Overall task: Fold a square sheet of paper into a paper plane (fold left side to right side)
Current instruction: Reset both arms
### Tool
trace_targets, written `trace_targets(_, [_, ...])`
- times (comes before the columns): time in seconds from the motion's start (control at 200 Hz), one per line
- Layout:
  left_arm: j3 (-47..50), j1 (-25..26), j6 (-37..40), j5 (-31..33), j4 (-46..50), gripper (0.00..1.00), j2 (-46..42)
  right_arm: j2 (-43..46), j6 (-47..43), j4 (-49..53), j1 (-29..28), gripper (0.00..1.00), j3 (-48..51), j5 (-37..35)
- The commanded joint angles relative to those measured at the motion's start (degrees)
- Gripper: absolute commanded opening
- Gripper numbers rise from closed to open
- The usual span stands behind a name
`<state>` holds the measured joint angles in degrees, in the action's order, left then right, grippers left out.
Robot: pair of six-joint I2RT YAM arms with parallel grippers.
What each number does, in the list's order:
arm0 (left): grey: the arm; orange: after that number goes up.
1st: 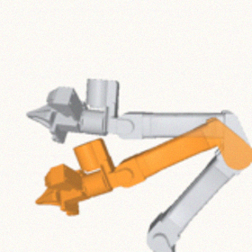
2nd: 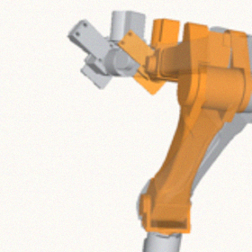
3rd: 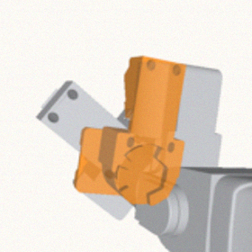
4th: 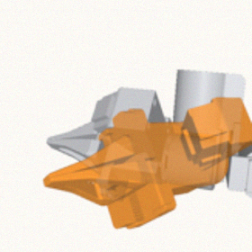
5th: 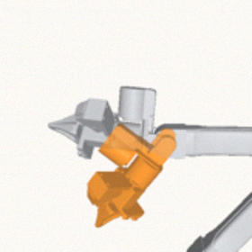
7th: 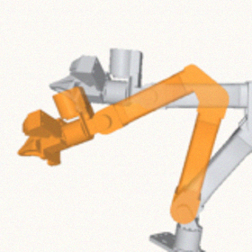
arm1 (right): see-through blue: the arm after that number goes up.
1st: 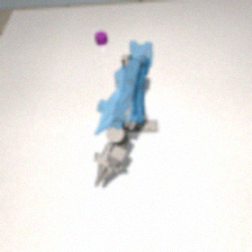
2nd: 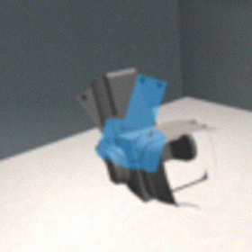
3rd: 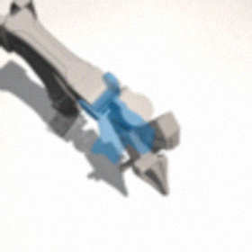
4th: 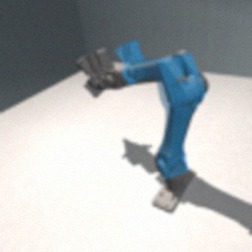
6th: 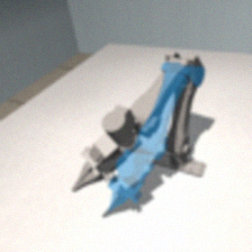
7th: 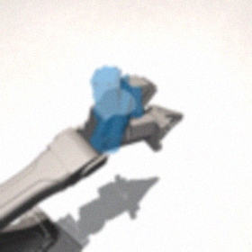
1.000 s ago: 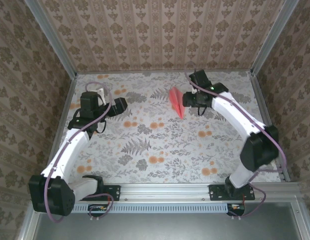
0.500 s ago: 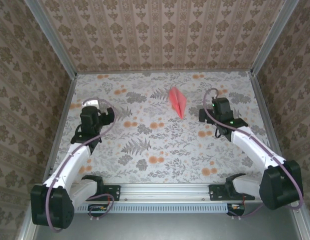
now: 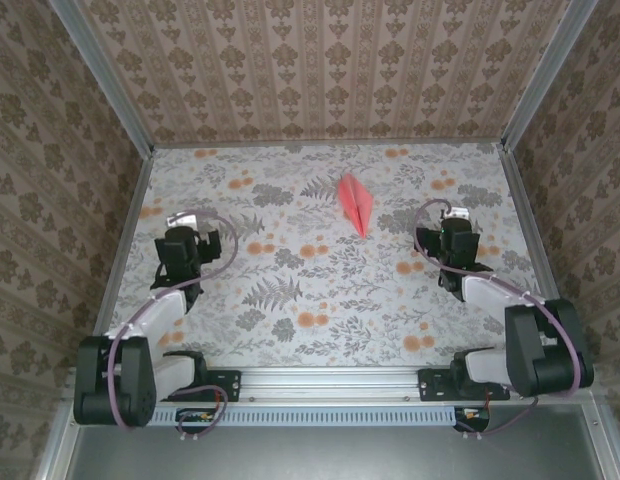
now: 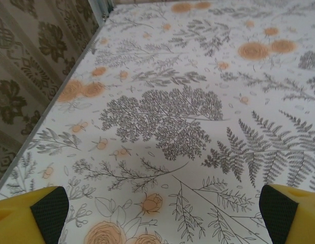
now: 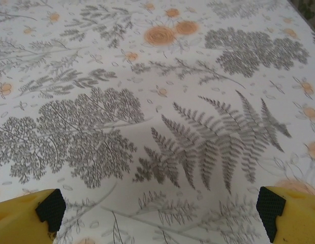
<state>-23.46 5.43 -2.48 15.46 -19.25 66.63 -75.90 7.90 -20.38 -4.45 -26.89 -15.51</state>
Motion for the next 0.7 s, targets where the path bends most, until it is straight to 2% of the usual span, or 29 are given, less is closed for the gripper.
trace_targets(0.0, [2.11, -0.80, 3.77, -3.67, -12.11, 1.00, 3.80, -2.75, -4.71, -13.86, 0.41, 1.00, 0.32, 4.37])
trace_targets(0.06, [2.72, -1.10, 4.73, -6.32, -16.41, 1.00, 6.43, -4.24, -6.80, -15.69, 0.54, 1.00, -0.24, 5.87])
trace_targets(0.1, [2.02, -1.21, 5.46, -8.44, -15.95, 1.00, 6.90, -6.32, -7.60, -19.15, 0.67, 1.00, 0.52, 6.42])
trace_targets(0.295, [3.81, -2.44, 8.00, -15.42, -25.56, 1.00, 10.46, -12.22, -6.59, -30.92, 2.95, 1.00, 4.32, 11.25])
trace_targets(0.35, [4.68, -2.79, 8.24, -16.76, -29.20, 1.00, 12.75, -11.53, -6.21, -28.05, 3.65, 1.00, 3.58, 12.55])
trace_targets(0.53, [7.35, -3.34, 9.24, -20.01, -44.50, 1.00, 22.13, -11.85, -5.72, -28.62, 4.45, 1.00, 3.56, 14.04])
trace_targets(0.695, [3.61, -4.03, 6.98, -17.36, -35.84, 1.00, 21.23, -11.73, -5.84, -28.49, 4.38, 1.00, 3.51, 13.92])
